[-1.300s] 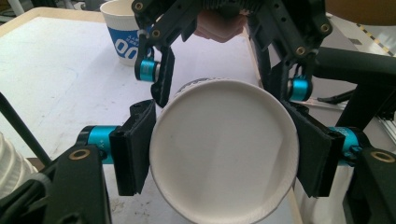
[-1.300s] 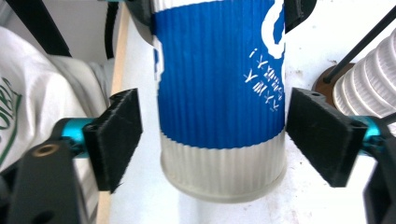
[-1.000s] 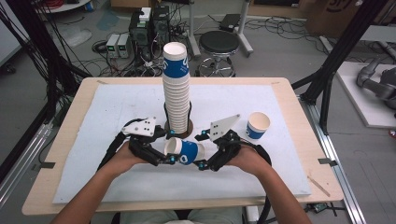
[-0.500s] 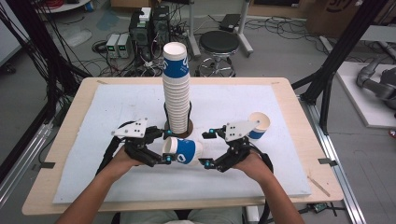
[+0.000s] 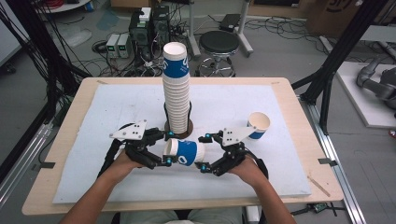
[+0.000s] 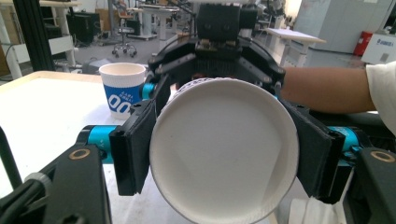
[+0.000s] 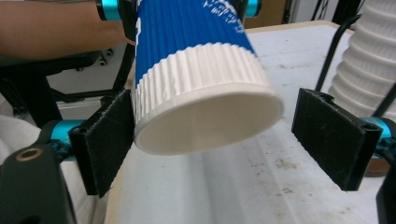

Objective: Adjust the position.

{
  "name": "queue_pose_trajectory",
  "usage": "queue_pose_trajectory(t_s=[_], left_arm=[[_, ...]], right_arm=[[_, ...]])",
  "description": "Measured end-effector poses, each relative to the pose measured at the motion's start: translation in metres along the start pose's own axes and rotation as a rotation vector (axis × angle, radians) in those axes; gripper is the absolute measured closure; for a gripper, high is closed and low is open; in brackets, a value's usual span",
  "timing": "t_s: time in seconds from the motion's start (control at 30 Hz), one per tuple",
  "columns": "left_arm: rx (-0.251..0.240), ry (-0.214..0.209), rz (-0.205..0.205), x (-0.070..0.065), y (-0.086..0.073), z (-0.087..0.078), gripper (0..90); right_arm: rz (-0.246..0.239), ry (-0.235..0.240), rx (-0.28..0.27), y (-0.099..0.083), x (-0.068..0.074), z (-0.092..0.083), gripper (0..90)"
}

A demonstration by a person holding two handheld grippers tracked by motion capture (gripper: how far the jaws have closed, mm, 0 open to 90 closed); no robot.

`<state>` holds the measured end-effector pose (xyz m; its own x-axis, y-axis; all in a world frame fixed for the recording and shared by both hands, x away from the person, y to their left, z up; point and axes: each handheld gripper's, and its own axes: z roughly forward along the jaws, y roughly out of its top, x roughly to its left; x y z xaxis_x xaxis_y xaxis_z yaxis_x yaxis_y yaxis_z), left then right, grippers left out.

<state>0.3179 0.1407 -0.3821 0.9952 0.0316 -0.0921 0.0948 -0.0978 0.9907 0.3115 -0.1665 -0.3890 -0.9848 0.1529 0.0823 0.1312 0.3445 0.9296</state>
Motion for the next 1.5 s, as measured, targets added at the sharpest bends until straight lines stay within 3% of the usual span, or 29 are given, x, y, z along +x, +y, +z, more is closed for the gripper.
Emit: queue_pose_trajectory(t_s=[0.17, 0.47, 0.97, 1.07, 1.17, 1.4, 1.5], left_arm=[[0.001, -0.003, 0.006, -0.001, 0.000, 0.002, 30.9], [0.015, -0.002, 0.004, 0.000, -0.001, 0.002, 31.6], [0.036, 0.009, 0.009, 0.000, -0.002, 0.004, 32.3], [0.070, 0.062, -0.024, -0.001, -0.003, 0.006, 25.1], [0.089, 0.074, -0.058, -0.002, -0.004, 0.008, 15.7], [0.121, 0.100, -0.043, -0.003, 0.000, 0.004, 15.7], [0.172, 0.119, -0.038, -0.002, 0.003, 0.003, 15.7]], right_arm=[[0.001, 0.033, -0.006, -0.001, -0.001, 0.005, 15.1], [-0.017, 0.057, 0.003, -0.003, -0.003, 0.004, 25.2], [-0.041, 0.050, 0.033, -0.001, -0.003, -0.001, 34.5], [-0.037, 0.047, 0.051, 0.000, -0.005, -0.003, 34.9], [-0.023, 0.048, 0.084, 0.002, -0.006, -0.005, 35.1], [-0.048, 0.029, 0.185, 0.008, -0.007, -0.009, 35.4], [-0.067, 0.022, 0.250, 0.014, -0.008, -0.010, 35.4]])
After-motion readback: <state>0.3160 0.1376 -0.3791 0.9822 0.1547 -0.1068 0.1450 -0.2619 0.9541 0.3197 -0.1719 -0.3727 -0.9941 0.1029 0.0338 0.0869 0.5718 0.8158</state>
